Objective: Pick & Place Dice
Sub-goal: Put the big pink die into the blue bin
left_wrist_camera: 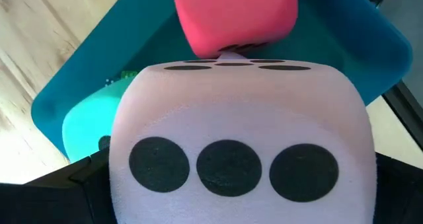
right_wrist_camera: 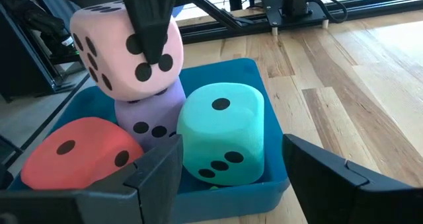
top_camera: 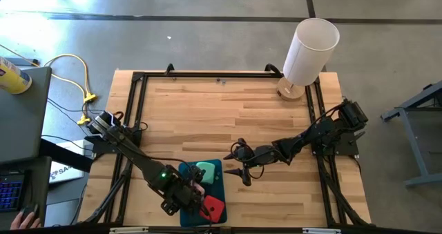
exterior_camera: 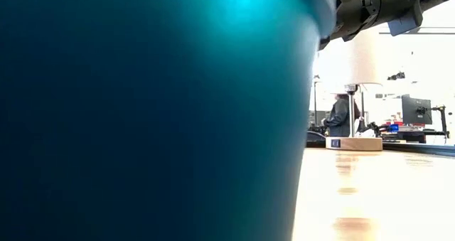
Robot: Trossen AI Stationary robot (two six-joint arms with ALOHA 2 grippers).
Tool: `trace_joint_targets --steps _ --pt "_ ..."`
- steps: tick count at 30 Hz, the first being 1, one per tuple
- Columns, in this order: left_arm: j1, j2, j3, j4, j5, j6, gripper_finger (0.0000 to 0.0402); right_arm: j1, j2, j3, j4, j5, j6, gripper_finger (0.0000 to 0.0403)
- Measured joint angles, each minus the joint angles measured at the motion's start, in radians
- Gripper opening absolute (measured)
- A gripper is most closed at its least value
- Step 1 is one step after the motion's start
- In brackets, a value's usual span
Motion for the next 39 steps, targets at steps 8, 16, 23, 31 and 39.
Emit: trace_joint_targets --steps 8,16,23,31,39 --pt "0.004 0.0 0.0 0.0 0.005 -0.004 0.0396 0.0 0.0 0.0 -0.003 0.0 0.0 0.0249" --pt "0.004 0.001 0.0 0.0 0.004 -0.03 0.0396 0.0 0.0 0.0 -0.003 0.0 0.0 0.0249" --pt "0.004 0.019 -0.002 0.001 0.03 -0.022 0.0396 0.0 0.0 0.0 -0.003 0.0 0.0 0.0249" --pt "0.004 0.047 0.002 0.008 0.024 -0.026 0.0396 0.0 0.0 0.0 -0.002 0.001 0.0 0.0249" --pt "0.001 0.047 0.0 0.025 0.025 -0.048 0.0396 0.0 0.0 0.0 -0.003 0.003 0.0 0.0249"
